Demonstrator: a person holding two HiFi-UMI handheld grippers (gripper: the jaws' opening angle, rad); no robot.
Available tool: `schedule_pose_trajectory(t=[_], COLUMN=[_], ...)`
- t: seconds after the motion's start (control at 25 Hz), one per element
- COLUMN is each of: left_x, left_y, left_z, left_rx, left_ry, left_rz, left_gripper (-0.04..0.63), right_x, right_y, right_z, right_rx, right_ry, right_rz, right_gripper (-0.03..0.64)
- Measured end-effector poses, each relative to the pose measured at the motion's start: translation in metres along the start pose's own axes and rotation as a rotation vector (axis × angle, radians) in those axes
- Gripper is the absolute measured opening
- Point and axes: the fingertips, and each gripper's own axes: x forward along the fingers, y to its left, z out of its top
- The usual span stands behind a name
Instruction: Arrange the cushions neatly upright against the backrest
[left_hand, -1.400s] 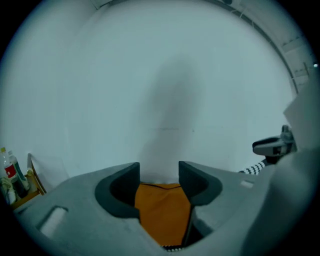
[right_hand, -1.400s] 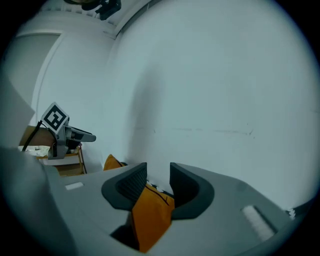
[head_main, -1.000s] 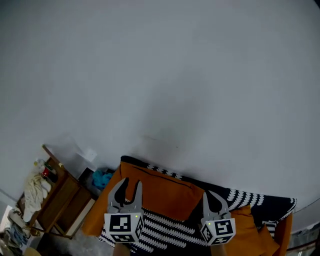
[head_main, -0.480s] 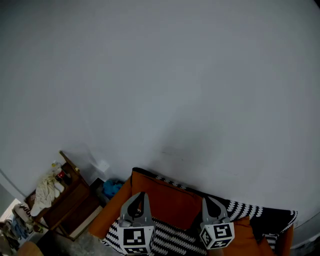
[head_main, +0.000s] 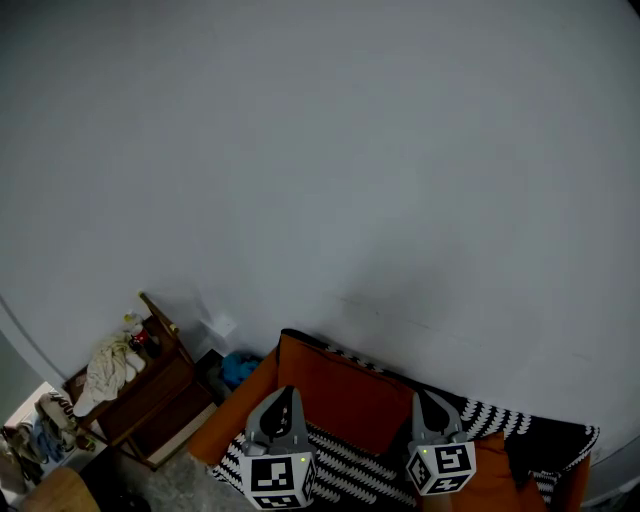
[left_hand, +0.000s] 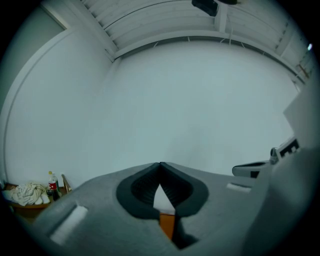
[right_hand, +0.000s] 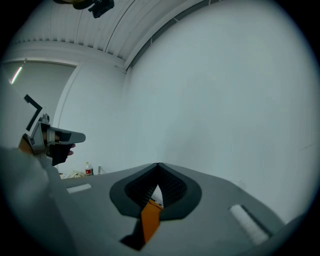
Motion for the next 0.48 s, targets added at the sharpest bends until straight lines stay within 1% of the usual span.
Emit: schedule_pose_trajectory(t=[0.2, 0.48], left_x=[-0.0049, -0.0106], left_y=[-0.0014, 0.0000], left_z=[0.0036, 0.0066], left_rx=[0.012, 0.005], left_ry=[-0.003, 0.004], left_rz=[0.004, 0.000], left_gripper=[0.003, 0.003], right_x=[-0.0028, -0.0055], right_y=[0.0016, 0.0076], right_z=[0.0055, 0.0076], right_rx=[0.002, 0.000], right_ry=[-0.010, 0.000], right_rz=[0.006, 0.014], right_gripper=[0.008, 0.009])
